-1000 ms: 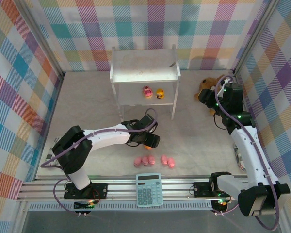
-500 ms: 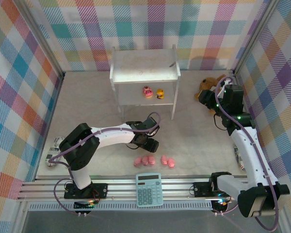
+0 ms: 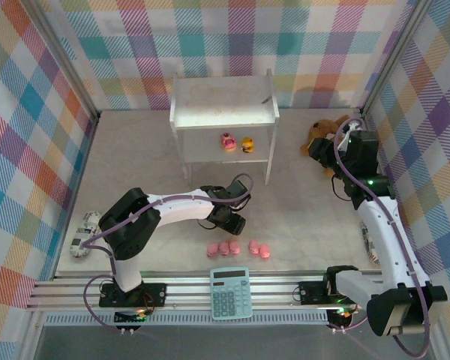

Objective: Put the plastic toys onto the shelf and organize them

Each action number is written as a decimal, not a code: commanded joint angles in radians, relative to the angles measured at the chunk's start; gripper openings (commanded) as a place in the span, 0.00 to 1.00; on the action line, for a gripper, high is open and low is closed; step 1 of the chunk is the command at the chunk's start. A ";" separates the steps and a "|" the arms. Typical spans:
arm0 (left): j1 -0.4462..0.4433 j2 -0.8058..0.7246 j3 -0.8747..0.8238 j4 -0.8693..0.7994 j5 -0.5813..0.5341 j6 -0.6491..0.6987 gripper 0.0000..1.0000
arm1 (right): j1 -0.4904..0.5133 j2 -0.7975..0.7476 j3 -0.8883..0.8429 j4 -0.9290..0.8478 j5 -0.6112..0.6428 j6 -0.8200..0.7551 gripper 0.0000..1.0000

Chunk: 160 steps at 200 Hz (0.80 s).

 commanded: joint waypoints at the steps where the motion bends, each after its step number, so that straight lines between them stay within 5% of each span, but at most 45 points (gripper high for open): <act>1: -0.008 0.033 0.007 0.002 -0.039 0.016 0.59 | -0.009 -0.023 -0.018 0.022 -0.012 0.002 0.61; 160: 0.069 -0.251 0.047 -0.098 -0.232 0.007 0.56 | -0.012 -0.044 -0.030 0.036 -0.025 0.007 0.62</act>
